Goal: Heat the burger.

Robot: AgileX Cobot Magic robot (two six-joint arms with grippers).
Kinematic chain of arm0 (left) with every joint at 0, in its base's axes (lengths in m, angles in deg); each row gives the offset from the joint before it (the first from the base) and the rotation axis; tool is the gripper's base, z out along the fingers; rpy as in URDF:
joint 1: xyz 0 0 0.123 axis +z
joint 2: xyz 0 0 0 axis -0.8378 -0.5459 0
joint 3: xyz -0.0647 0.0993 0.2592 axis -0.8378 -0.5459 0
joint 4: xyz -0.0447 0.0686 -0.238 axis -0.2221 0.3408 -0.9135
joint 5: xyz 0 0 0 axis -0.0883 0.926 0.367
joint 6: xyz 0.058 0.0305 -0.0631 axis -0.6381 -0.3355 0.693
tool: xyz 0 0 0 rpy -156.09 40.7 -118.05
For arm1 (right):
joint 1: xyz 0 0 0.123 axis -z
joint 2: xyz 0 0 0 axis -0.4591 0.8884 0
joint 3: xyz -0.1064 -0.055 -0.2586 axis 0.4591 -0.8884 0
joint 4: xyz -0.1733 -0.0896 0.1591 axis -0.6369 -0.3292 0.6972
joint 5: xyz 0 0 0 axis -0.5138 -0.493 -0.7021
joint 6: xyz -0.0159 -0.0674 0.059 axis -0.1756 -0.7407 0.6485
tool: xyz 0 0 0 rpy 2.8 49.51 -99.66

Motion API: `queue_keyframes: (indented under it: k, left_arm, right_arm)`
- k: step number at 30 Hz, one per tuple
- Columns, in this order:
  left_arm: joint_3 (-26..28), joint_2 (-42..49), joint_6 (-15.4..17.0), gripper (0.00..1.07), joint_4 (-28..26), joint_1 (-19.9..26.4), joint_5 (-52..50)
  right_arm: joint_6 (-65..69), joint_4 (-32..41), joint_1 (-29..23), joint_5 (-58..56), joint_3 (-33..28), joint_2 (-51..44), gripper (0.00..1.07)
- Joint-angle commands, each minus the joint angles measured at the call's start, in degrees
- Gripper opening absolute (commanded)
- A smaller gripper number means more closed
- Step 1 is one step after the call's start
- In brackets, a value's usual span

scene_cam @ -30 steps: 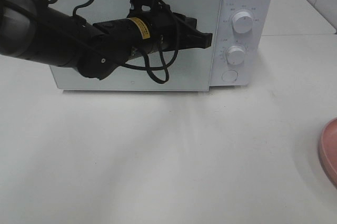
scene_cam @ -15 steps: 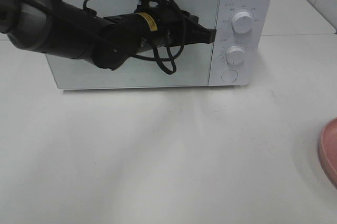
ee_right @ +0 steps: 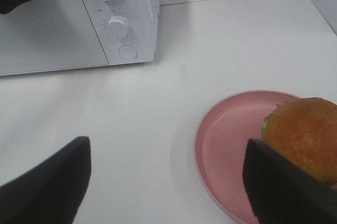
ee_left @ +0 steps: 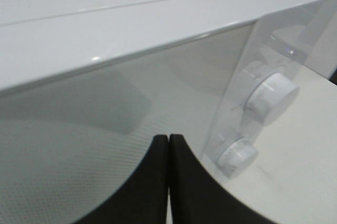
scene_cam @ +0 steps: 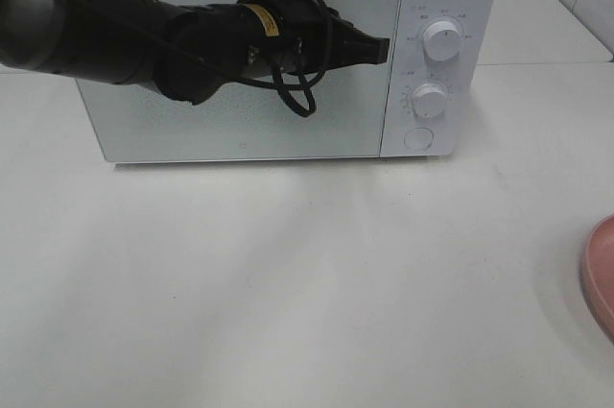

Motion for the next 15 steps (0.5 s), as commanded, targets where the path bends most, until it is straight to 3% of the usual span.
queue_keyframes:
  k: [1,8,10,11,12,13,14,15]
  left_arm:
    - [-0.57,3.04,0.17,0.00,-0.17,-2.23,4.53]
    - [-4.87,9.28,0.17,0.00,-0.17,-6.65,15.99]
    - [-4.76,10.20,0.17,0.05,-0.17,-6.76,21.60]
    - [-4.81,10.66,0.17,0.12,-0.17,-6.76,24.29]
    - [-4.76,11.29,0.17,0.35,-0.17,-6.76,29.45]
    - [-4.76,11.29,0.17,0.35,-0.17,-6.76,29.45]
    - [-4.76,11.86,0.17,0.74,0.29,-6.70,34.43]
    - [-4.76,11.86,0.17,0.74,0.29,-6.70,34.43]
  right_arm:
    - [-0.23,0.06,0.17,0.52,-0.06,-1.43,0.76]
    - [-0.23,0.06,0.17,0.52,-0.06,-1.43,0.76]
    - [-0.23,0.06,0.17,0.52,-0.06,-1.43,0.76]
    - [-0.23,0.06,0.17,0.52,-0.06,-1.43,0.76]
    - [-0.23,0.06,0.17,0.52,-0.06,-1.43,0.76]
    - [-0.23,0.06,0.17,0.52,-0.06,-1.43,0.76]
    - [-0.23,0.06,0.17,0.52,-0.06,-1.43,0.76]
    - [-0.23,0.06,0.17,0.52,-0.06,-1.43,0.76]
